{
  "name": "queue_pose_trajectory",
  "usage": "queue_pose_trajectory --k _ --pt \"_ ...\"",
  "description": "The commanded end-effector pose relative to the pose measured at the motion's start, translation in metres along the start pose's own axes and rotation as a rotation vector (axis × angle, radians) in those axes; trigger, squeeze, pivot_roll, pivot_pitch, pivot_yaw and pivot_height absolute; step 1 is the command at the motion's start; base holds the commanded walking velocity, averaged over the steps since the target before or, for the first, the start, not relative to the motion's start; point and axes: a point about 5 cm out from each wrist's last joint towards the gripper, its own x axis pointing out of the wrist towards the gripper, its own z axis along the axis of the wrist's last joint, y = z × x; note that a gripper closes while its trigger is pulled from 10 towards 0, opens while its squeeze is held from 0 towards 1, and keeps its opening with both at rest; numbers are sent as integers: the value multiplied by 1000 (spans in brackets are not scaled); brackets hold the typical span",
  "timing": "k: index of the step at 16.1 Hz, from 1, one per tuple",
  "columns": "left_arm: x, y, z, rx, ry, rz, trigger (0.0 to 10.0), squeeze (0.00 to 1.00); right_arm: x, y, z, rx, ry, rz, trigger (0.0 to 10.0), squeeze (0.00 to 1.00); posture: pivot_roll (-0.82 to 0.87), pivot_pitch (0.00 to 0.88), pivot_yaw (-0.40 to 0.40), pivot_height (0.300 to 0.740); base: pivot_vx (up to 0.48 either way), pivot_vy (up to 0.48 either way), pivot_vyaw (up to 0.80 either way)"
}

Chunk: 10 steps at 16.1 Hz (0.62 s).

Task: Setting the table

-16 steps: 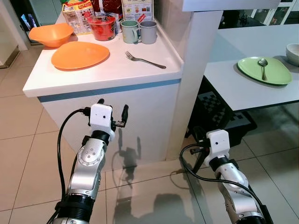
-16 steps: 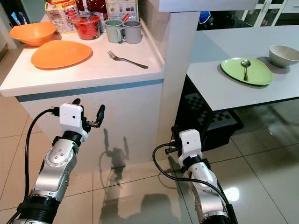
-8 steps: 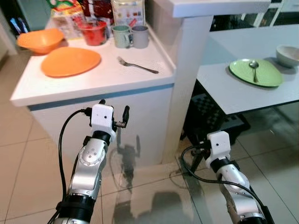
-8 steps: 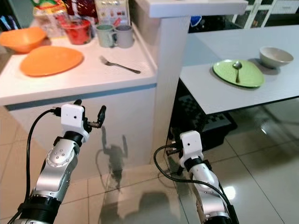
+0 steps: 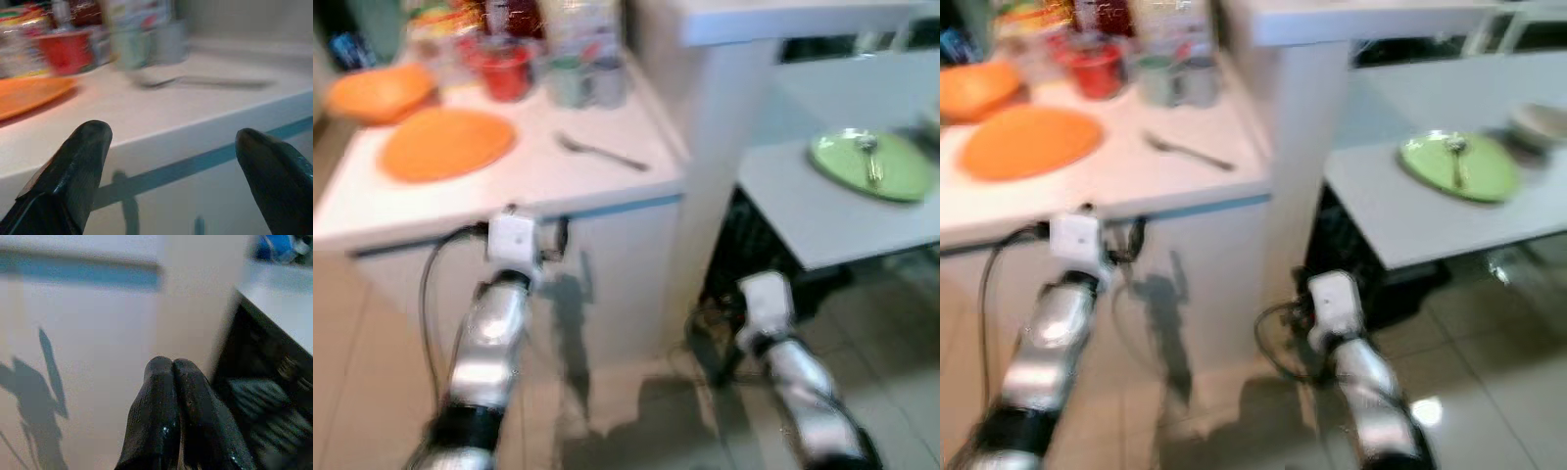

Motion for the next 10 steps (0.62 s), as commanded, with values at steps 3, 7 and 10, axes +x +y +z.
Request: queue_pose_trajectory --k 3,7,10 --pt "-4 13 -2 36 5 33 10000 0 7 8 6 0 -30 25 10000 0 18 0 13 740 0 0 0" --pt "-2 12 -2 43 7 32 10000 0 6 8 5 -2 -28 26 10000 0 18 0 12 740 103 0 0" --pt "-2 12 -1 45 5 29 10000 0 7 9 5 -1 -29 27 10000 0 21 0 13 740 471 0 0"
